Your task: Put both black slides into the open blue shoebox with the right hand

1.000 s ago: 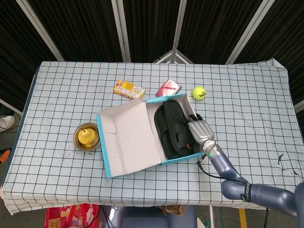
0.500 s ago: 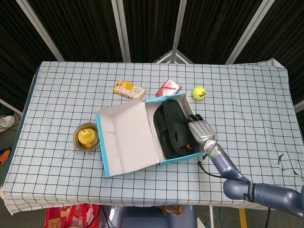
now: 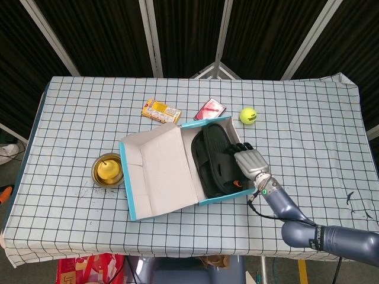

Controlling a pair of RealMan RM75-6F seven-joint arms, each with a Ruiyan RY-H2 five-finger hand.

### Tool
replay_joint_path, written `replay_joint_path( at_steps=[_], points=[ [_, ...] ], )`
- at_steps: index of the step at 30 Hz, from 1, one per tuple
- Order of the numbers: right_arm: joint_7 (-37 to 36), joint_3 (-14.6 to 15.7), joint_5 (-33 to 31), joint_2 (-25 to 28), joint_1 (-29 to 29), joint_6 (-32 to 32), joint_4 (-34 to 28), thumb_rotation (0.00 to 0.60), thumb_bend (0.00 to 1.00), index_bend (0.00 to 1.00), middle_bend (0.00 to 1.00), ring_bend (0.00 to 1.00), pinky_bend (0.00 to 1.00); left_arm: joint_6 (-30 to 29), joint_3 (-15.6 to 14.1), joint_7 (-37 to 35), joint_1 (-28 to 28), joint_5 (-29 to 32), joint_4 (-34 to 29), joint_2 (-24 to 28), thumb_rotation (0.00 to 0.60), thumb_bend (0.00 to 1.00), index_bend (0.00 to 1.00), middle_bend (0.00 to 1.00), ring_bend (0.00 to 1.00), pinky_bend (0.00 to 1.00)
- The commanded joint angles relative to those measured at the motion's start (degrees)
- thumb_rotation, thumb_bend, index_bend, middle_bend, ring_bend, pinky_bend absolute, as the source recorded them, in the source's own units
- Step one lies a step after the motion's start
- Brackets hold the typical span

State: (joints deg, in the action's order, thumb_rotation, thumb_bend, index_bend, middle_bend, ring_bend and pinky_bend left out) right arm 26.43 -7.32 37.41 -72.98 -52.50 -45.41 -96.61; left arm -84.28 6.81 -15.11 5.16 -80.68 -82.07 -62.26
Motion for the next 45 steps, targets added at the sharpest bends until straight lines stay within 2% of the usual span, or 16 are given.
replay_joint_path(
  at_steps=[1,14,19,22,25,28,32,38,41,45],
  points=[
    [0.84,0.20,-0.74,1.11,-0.71,-0.41,-1.14,0.600,0.20,0.15,0.10,0.00,0.00,-0.01,0.00,-0.07,-0.01,-0.02,0.00,0.02,0.600,0.32,0.00,0.00,0.00,0.07],
    [5.57,2.69,-6.44,6.32,-4.63,-0.52,-7.15,0.600,0.20,0.15,0.10,0.00,0.00,-0.31,0.04,-0.71,-0.22,-0.02,0.17,0.20,0.600,0.32,0.00,0.00,0.00,0.07],
    [5.83,2.59,-6.84,9.87,-4.79,-3.14,-11.86,0.600,0.20,0.15,0.10,0.00,0.00,-0.48,0.01,-1.03,-0.29,-0.20,0.23,0.26,0.600,0.32,0.00,0.00,0.00,0.07],
    [3.62,1.53,-3.03,12.52,-2.17,-8.81,-16.94,0.600,0.20,0.15,0.10,0.03,0.00,-0.60,-0.05,-1.28,-0.34,-0.39,0.19,0.32,0.600,0.32,0.00,0.00,0.00,0.07],
    [-0.73,0.68,5.17,12.81,3.20,-18.20,-20.53,0.600,0.20,0.19,0.11,0.10,0.00,-0.80,-0.12,-1.41,-0.39,-0.67,0.11,0.37,0.600,0.32,0.00,0.00,0.00,0.07],
    [-4.65,2.20,13.40,12.37,9.07,-25.79,-22.24,0.600,0.20,0.20,0.13,0.11,0.00,-1.00,-0.21,-1.48,-0.45,-0.93,-0.04,0.44,0.600,0.32,0.00,0.00,0.00,0.07],
    [-9.44,5.87,20.81,12.69,15.98,-31.24,-23.53,0.600,0.20,0.20,0.14,0.11,0.00,-1.24,-0.28,-1.35,-0.52,-1.17,-0.30,0.56,0.600,0.32,0.00,0.00,0.00,0.07],
    [-13.54,11.92,32.39,8.75,26.47,-40.83,-19.51,0.600,0.21,0.21,0.15,0.11,0.00,-1.85,-0.50,-0.98,-0.69,-1.82,-1.02,0.82,0.600,0.32,0.00,0.00,0.00,0.07],
    [-14.23,13.47,36.63,5.94,30.44,-44.91,-16.24,0.600,0.22,0.21,0.15,0.11,0.00,-2.30,-0.55,-0.73,-0.88,-2.00,-1.23,0.92,0.600,0.32,0.00,0.00,0.00,0.07],
    [-11.29,15.21,40.32,3.38,34.84,-49.21,-12.47,0.600,0.21,0.21,0.15,0.11,0.00,-2.53,-0.52,-0.51,-1.01,-1.93,-1.41,1.08,0.600,0.32,0.00,0.00,0.00,0.07]
  ],
)
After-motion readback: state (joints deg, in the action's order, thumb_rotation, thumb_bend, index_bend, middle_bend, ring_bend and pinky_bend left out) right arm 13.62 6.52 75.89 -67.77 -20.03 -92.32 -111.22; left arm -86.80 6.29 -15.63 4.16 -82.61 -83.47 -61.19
